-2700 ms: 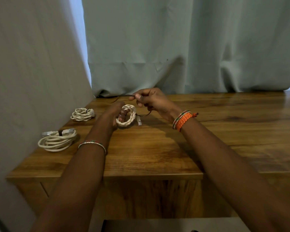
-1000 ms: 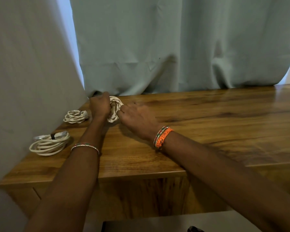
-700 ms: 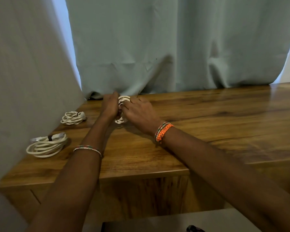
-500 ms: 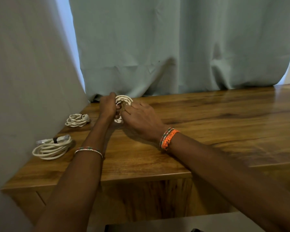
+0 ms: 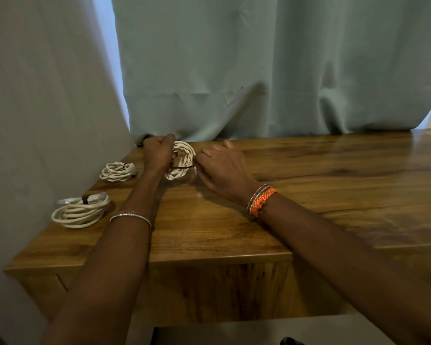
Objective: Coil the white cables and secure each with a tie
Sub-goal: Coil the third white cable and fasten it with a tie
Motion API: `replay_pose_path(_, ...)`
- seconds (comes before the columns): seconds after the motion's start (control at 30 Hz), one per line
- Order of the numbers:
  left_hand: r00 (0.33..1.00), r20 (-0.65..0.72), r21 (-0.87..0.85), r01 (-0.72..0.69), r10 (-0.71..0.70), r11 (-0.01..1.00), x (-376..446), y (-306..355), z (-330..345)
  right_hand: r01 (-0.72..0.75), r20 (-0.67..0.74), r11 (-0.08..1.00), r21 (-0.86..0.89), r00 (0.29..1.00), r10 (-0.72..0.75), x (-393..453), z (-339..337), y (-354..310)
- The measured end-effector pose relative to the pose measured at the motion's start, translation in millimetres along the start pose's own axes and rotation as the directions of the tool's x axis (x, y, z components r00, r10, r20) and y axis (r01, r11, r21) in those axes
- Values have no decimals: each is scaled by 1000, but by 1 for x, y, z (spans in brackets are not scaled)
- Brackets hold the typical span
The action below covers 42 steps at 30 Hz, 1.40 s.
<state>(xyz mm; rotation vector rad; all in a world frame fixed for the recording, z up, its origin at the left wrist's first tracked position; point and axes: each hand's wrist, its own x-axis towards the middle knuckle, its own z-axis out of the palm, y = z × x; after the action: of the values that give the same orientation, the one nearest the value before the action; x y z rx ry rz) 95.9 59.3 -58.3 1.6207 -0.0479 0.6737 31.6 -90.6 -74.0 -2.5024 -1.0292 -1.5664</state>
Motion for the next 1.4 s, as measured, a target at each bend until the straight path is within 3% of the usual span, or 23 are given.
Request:
replay_pose_path(0.23, 994, 12, -46, -109, 110, 993, -13, 9, 23, -108, -31, 989, -103, 994, 106, 4, 3, -8)
replay_pose_path(0.37, 990, 10, -94, -136, 138, 986, -19, 17, 34, -87, -75, 993, -80, 994, 81, 4, 2, -5)
replay_pose_path(0.53, 996, 84, -5, -14, 14, 1000, -20, 20, 35, 24, -73, 983, -181, 997, -38, 1, 6, 3)
replay_pose_path(0.63, 984, 146, -27, 106, -101, 994, -17, 20, 33, -2, -17, 987, -160, 1000, 0, 1, 5, -1)
replay_pose_path(0.83, 924, 379, -118, 104, -52, 988, -30, 22, 33, -152, -56, 986, -74, 987, 148, 0, -1, 7)
replay_pose_path(1.13, 944, 329, -70, 7, 17, 998, -26, 16, 24, -128, -96, 976, -176, 989, 113, 2, -9, 15)
replay_pose_path(1.4, 961, 275, -87, -4, 27, 996, -21, 13, 22, -119, -133, 987, -106, 986, 104, 2, -13, 11)
